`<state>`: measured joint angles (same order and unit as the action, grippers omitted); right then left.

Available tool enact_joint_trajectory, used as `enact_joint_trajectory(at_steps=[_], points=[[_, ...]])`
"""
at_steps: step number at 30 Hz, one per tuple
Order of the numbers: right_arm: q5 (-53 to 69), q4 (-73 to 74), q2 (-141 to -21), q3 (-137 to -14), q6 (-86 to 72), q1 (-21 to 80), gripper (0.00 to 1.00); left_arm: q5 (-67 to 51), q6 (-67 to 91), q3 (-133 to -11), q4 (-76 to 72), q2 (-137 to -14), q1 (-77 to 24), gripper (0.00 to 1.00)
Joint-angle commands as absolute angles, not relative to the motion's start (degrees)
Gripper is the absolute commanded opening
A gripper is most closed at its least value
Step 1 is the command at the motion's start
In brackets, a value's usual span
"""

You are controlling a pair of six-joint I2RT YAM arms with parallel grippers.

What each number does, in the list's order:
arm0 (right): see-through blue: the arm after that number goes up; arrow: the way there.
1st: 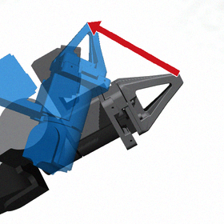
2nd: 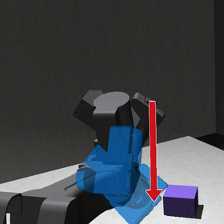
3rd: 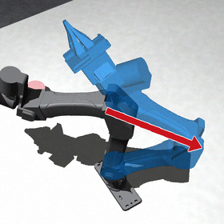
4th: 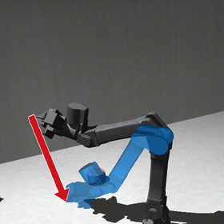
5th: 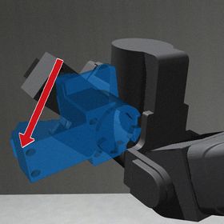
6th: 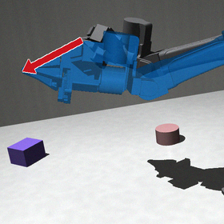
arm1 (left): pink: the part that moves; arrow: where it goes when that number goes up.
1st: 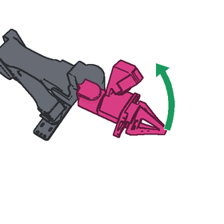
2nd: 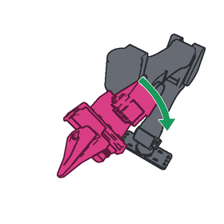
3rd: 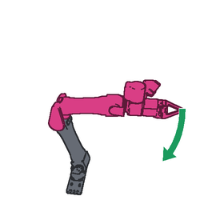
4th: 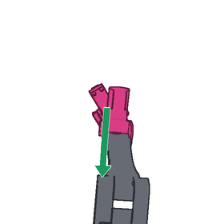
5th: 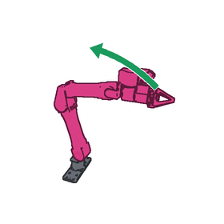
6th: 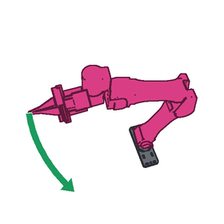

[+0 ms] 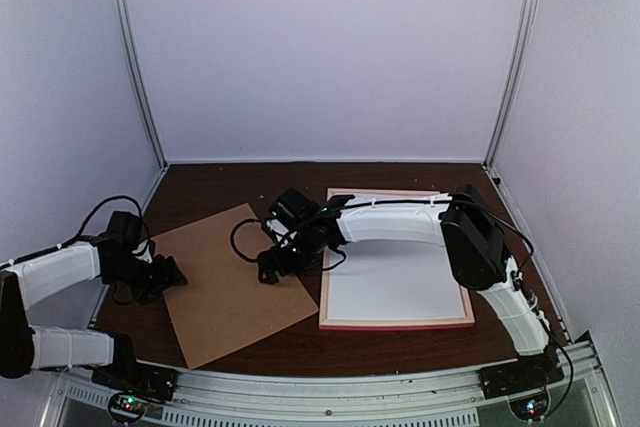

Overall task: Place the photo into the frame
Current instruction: Pick up the backboard from the center of the board.

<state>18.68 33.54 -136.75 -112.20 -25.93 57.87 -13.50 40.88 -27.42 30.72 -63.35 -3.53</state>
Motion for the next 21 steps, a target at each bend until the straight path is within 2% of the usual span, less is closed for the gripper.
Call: enact_joint_trajectory(at_steps=[1, 12, 21], points=[[21.0, 31.6, -138.5, -108.2, -27.1, 58.5, 0.95, -26.0, 39.8, -30.9, 26.2, -59.1, -4.4, 0.76], [21.0, 30.8, -138.5, -106.3, -27.3, 58.5, 0.95, -32.4, 39.1, -35.6, 25.8, -55.4, -4.4, 0.74], [21.0, 30.6, -138.5, -105.5, -27.2, 58.5, 0.95, -32.7, 41.0, -39.6, 29.8, -54.8, -4.4, 0.74]])
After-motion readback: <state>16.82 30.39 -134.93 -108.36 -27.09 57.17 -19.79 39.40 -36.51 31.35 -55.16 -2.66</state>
